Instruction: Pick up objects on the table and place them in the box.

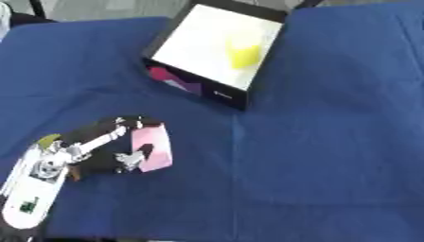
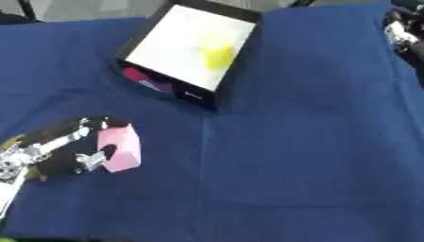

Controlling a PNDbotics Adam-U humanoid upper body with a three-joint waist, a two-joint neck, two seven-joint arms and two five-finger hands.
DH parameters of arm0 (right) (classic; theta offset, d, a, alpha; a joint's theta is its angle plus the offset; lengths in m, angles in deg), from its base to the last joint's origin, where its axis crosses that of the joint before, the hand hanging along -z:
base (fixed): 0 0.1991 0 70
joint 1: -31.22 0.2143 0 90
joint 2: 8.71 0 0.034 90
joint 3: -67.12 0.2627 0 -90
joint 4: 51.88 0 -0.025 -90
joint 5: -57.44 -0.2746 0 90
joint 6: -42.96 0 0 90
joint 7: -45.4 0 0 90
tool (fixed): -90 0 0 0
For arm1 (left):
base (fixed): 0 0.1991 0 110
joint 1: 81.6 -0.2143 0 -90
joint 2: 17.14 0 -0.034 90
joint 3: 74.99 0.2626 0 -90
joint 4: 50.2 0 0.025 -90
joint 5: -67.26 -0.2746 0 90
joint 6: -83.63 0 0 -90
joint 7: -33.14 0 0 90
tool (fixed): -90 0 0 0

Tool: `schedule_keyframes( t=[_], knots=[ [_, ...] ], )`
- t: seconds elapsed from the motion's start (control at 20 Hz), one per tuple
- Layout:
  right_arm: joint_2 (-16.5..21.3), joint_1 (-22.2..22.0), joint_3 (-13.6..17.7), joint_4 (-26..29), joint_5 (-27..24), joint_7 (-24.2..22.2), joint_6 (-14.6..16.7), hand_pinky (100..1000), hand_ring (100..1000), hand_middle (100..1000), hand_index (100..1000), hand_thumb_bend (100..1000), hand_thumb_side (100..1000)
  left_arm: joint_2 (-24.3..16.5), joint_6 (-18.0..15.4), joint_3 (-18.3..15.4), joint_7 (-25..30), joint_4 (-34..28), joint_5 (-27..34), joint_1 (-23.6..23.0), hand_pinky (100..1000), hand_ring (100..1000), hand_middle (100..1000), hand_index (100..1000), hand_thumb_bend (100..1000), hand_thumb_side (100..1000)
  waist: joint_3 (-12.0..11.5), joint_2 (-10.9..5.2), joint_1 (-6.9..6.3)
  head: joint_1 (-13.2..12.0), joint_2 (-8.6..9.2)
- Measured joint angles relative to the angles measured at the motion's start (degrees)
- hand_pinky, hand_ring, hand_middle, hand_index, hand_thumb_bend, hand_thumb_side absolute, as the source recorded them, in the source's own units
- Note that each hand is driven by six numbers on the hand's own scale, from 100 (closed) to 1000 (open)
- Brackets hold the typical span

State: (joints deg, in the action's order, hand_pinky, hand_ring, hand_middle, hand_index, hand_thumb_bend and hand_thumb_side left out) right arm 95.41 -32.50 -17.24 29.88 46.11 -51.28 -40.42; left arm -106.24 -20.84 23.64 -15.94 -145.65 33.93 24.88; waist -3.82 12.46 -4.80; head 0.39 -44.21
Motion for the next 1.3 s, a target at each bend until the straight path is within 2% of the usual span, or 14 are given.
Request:
schedule_keyframes(
  t=[0.1, 0.3, 0.35, 0.4, 0.45, 0.5, 0.55, 0.65, 0.9, 1.3],
  knots=[
    [0.0, 0.0, 0.0, 0.0, 0.0, 0.0, 0.0, 1000, 1000, 1000, 894, 100, 470, 0.0, -0.1, 0.0, 0.3, 0.1, 0.0, 0.0, 1000, 918, 875, 965, 100, 889, 0.0, 0.10, 0.00, 0.0, 0.00],
    [0.1, 0.0, 0.0, 0.0, 0.0, 0.0, 0.0, 1000, 1000, 1000, 894, 100, 470, 0.0, -0.1, 0.0, 1.1, 0.4, 0.0, 0.0, 1000, 909, 875, 964, 100, 789, 0.0, 0.15, 0.00, 0.0, 0.00],
    [0.1, 0.0, 0.0, 0.0, 0.0, 0.0, 0.0, 1000, 1000, 1000, 894, 100, 470, 0.0, -0.1, 0.0, 1.4, 0.4, 0.1, 0.0, 1000, 905, 875, 965, 100, 725, 0.0, 0.15, 0.00, 0.0, 0.00],
    [0.1, 0.0, 0.0, 0.0, 0.0, 0.0, 0.0, 1000, 1000, 1000, 894, 100, 470, 0.0, 0.0, 0.0, 1.8, 0.5, 0.2, 0.0, 1000, 901, 874, 964, 100, 703, 0.0, 0.15, 0.00, 0.0, 0.00],
    [0.1, 0.1, 0.0, 0.0, 0.0, 0.0, 0.0, 1000, 1000, 1000, 894, 100, 470, 0.0, 0.1, 0.0, 2.2, 0.6, 0.5, 0.0, 1000, 884, 871, 960, 100, 611, 0.1, 0.15, 0.00, 0.0, 0.00],
    [0.1, 0.1, 0.1, 0.0, -0.1, 0.0, 0.0, 1000, 1000, 1000, 894, 100, 470, 0.0, 0.2, 0.0, 2.6, 0.7, 0.7, 0.0, 1000, 873, 869, 958, 100, 577, 0.1, 0.15, 0.00, 0.0, 0.00],
    [0.1, 0.2, 0.1, 0.0, -0.1, 0.0, 0.0, 1000, 1000, 1000, 894, 100, 470, 0.0, 0.3, 0.0, 2.9, 0.7, 1.0, 0.0, 992, 846, 861, 954, 100, 490, 0.1, 0.15, 0.00, 0.0, 0.00],
    [0.1, 0.2, 0.3, 0.0, -0.1, 0.1, -0.1, 1000, 1000, 1000, 895, 100, 470, 0.1, 0.5, -0.1, 3.4, 0.7, 1.3, 0.1, 962, 818, 854, 951, 100, 451, 0.1, 0.15, 0.00, 0.0, 0.00],
    [0.1, 0.2, 0.3, 0.0, -0.1, 0.1, -0.1, 1000, 1000, 1000, 895, 100, 470, 0.5, 0.6, -0.3, 3.6, 1.2, 1.3, 0.1, 945, 803, 851, 950, 100, 441, 0.1, 0.16, 0.00, 0.0, 0.00],
    [0.1, 0.3, 0.4, 0.2, -0.4, 0.1, -0.2, 1000, 1000, 1000, 894, 100, 470, 0.6, 0.5, -0.4, 3.0, 2.3, 1.1, 0.3, 833, 762, 839, 944, 100, 452, 0.3, 0.18, 0.00, 0.0, 0.00]
  ],
)
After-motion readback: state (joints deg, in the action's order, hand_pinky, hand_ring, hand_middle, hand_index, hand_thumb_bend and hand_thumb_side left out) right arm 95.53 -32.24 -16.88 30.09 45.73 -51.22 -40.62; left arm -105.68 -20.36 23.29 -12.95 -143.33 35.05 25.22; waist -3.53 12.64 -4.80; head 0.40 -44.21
